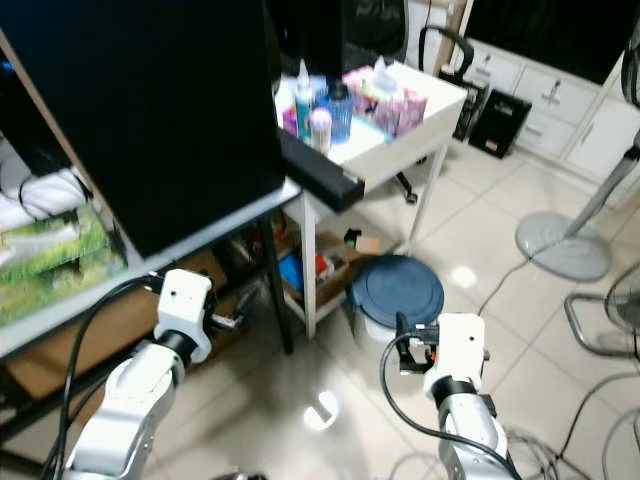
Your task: Picking trash to rubbish bin
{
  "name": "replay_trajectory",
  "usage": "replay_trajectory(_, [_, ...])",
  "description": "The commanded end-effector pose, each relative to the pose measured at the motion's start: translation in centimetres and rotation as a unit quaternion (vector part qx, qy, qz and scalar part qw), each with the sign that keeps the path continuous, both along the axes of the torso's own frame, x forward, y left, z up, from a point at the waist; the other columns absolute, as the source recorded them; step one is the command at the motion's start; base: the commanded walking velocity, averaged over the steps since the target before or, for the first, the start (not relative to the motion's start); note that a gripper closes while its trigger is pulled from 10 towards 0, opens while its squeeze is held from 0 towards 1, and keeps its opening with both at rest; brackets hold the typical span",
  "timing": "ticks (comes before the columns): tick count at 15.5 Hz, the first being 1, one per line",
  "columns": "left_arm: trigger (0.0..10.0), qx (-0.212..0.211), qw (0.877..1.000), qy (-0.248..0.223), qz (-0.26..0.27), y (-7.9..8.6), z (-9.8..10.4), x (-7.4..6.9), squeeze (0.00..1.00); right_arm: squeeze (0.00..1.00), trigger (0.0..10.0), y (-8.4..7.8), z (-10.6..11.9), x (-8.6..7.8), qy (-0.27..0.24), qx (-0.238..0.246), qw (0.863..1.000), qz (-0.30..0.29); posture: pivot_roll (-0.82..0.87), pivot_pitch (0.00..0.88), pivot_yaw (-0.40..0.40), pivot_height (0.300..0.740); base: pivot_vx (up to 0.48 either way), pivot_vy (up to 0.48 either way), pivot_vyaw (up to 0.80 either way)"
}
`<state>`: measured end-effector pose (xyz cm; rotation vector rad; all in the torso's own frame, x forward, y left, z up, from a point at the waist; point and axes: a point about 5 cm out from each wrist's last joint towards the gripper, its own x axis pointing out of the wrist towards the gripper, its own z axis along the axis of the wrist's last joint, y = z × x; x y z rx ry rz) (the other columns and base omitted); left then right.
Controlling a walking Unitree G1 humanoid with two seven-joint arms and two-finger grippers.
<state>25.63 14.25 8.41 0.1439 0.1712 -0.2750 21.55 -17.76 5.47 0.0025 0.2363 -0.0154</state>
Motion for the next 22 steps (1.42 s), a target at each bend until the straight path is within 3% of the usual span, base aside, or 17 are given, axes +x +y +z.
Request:
replay_trajectory(1, [10.0, 0.010, 1.000, -0.001, -0.007, -0.2, -0.1, 0.1, 0.00, 0.00, 10.0, -0.5, 0.4, -0.1, -0.004, 0.002, 1.000, -0.008, -0.19, 0.043, 0.031, 0.740, -0.251, 0.000, 0.00])
replay_trajectory(5, [10.0, 0.019, 1.000, -0.016, -0.019, -0.6, 0.5, 0.8, 0.00, 0.00, 10.0, 0.1, 0.3, 0.0, -0.006, 0.004, 1.000, -0.003, -0.19, 0.020, 0.036, 0.740, -0.273, 0.000, 0.00])
replay_trajectory(9, [10.0, 0.019, 0.999, -0.022, -0.013, 0.0, 1.0, 0.6, 0.00, 0.00, 10.0, 0.7, 1.1, 1.2, -0.027, 0.024, 0.999, -0.006, -0.17, 0.001, 0.051, 0.740, -0.249, 0.000, 0.00])
replay_trajectory(22, [10.0, 0.016, 0.999, -0.032, 0.002, 0.0, 1.2, 1.0, 0.00, 0.00, 10.0, 1.6, 0.6, 2.6, -0.025, -0.020, 0.999, 0.017, -0.14, 0.000, 0.017, 0.740, -0.281, 0.000, 0.00])
